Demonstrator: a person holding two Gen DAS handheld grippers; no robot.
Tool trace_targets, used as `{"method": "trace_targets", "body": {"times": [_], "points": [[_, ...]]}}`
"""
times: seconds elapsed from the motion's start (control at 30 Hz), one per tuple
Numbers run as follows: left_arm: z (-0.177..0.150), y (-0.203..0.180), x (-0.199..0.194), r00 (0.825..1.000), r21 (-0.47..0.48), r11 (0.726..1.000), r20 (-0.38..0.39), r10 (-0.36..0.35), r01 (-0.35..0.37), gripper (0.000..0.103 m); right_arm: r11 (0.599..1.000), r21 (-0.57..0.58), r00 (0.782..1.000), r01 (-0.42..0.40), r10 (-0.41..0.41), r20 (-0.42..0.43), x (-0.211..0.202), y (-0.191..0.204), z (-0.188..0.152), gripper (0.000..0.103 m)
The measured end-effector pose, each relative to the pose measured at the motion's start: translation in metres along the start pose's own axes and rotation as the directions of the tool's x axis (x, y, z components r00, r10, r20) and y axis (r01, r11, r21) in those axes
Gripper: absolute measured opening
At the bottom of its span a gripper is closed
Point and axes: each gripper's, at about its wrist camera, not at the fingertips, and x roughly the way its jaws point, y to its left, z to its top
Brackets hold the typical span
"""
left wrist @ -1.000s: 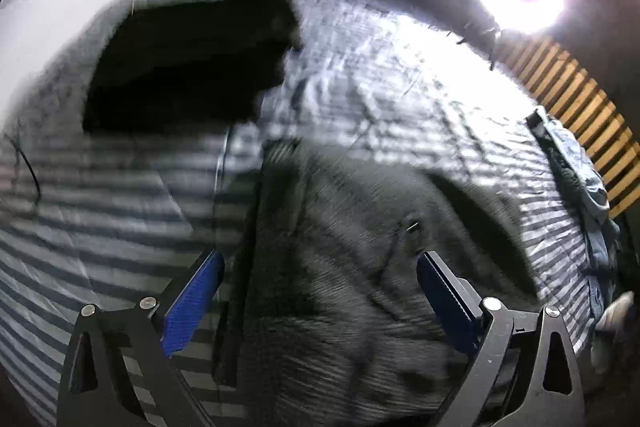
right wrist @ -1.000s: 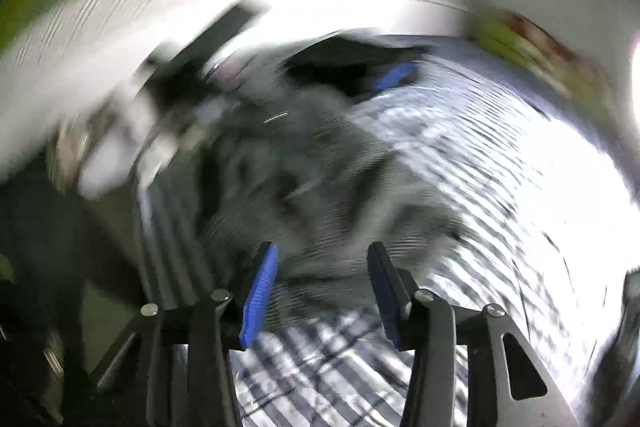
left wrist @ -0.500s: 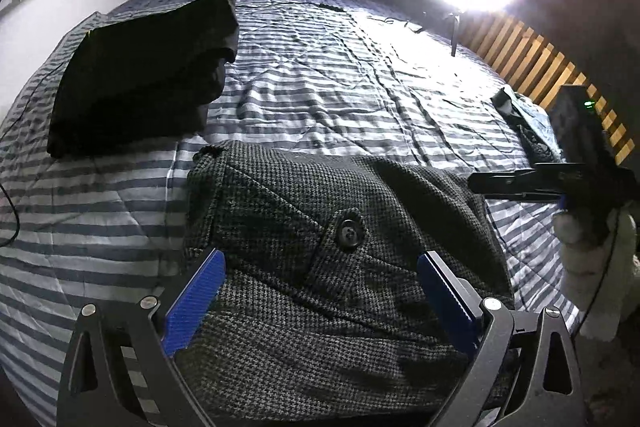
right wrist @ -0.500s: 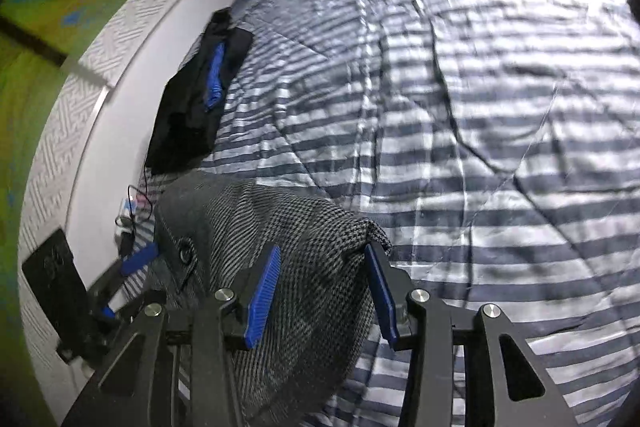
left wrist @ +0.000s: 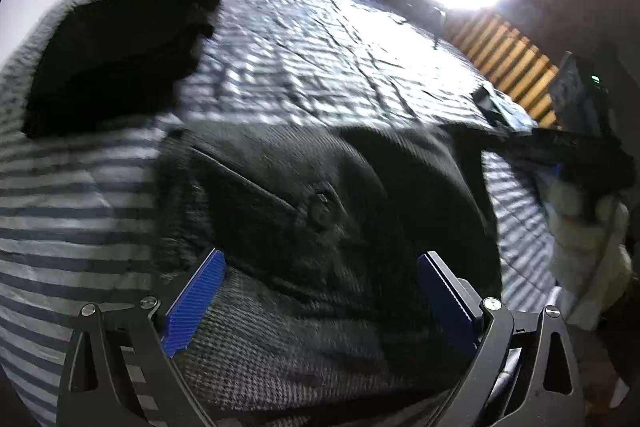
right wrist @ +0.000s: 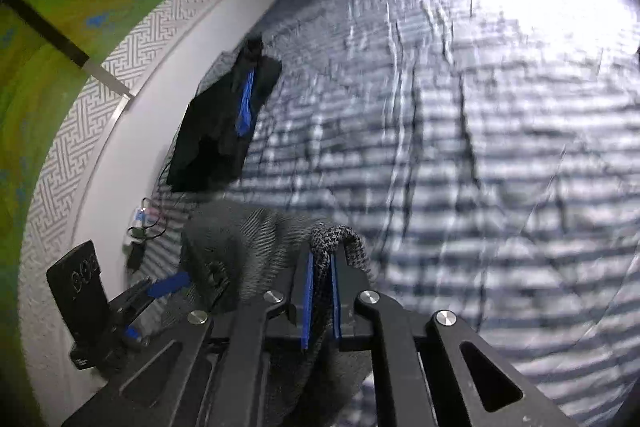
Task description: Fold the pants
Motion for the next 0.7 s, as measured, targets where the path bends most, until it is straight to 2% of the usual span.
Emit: {"method": "trace_targets", "body": {"times": [0.07,0.1,0.17,0.2,0.23,0.3,0.37,0.43,0.53,0.6,0.67,0.7], "points": [[-0.003,-0.007,0.010,0.999,0.024,1.000,-0.030,-0.011,0.012,0.098,0.998,0.062,1.000,0.014,-0.013,-0.011,0.013,-0.022,0.004,0.006],[-0.006,-0.015,0.016,0.999,0.055,0.999,-0.045,0.001,0.001,0.098,0.995,0.091,0.999,0.043,-0.040,-0.034,0.025,-0.035,0.006,0.006],[-0.007,-0.023,0.015,0.998,0.065,0.998,-0.055,-0.021,0.024,0.098,0.989,0.106,0.992,0.103,-0.094,-0.081,0.048,-0.053,0.005,0.007],[-0.005,-0.026,0.006,0.998,0.070,0.996,-0.045,-0.048,0.051,0.098,0.989,0.100,0.990,0.111,-0.101,-0.102,0.055,-0.056,0.005,0.007],[-0.003,-0.027,-0.004,0.999,0.075,0.996,-0.016,-0.043,0.044,0.099,0.989,0.100,0.989,0.113,-0.103,-0.102,0.055,-0.057,0.005,0.007],[0.004,-0.018,-0.032,0.997,0.068,0.998,0.080,0.004,-0.009,0.099,0.989,0.101,0.991,0.110,-0.101,-0.084,0.044,-0.052,0.005,0.009],[0.011,0.005,-0.054,0.987,-0.002,0.999,0.154,0.054,-0.054,0.099,0.987,0.042,0.987,0.153,-0.151,-0.051,0.026,-0.034,0.000,0.017],[0.019,0.041,-0.062,0.978,-0.135,0.988,0.184,0.093,-0.069,0.099,0.974,-0.043,0.975,0.220,-0.220,0.016,0.003,-0.010,-0.010,0.017],[0.026,0.076,-0.051,0.981,-0.264,0.964,0.178,0.084,-0.035,0.098,0.981,-0.096,0.985,0.170,-0.166,0.053,-0.024,0.016,-0.028,0.017],[0.034,0.081,-0.038,0.984,-0.284,0.959,0.165,0.064,-0.015,0.098,0.987,-0.135,0.996,0.092,-0.091,0.019,-0.030,0.034,-0.045,0.017],[0.037,0.077,-0.027,0.987,-0.271,0.962,0.149,0.061,-0.018,0.095,0.983,-0.180,0.998,0.045,-0.050,-0.026,-0.026,0.051,-0.065,0.017],[0.038,0.071,-0.018,0.990,-0.257,0.966,0.128,0.052,-0.017,0.085,0.976,-0.213,0.998,0.035,-0.047,-0.051,-0.020,0.061,-0.076,0.019]]}}
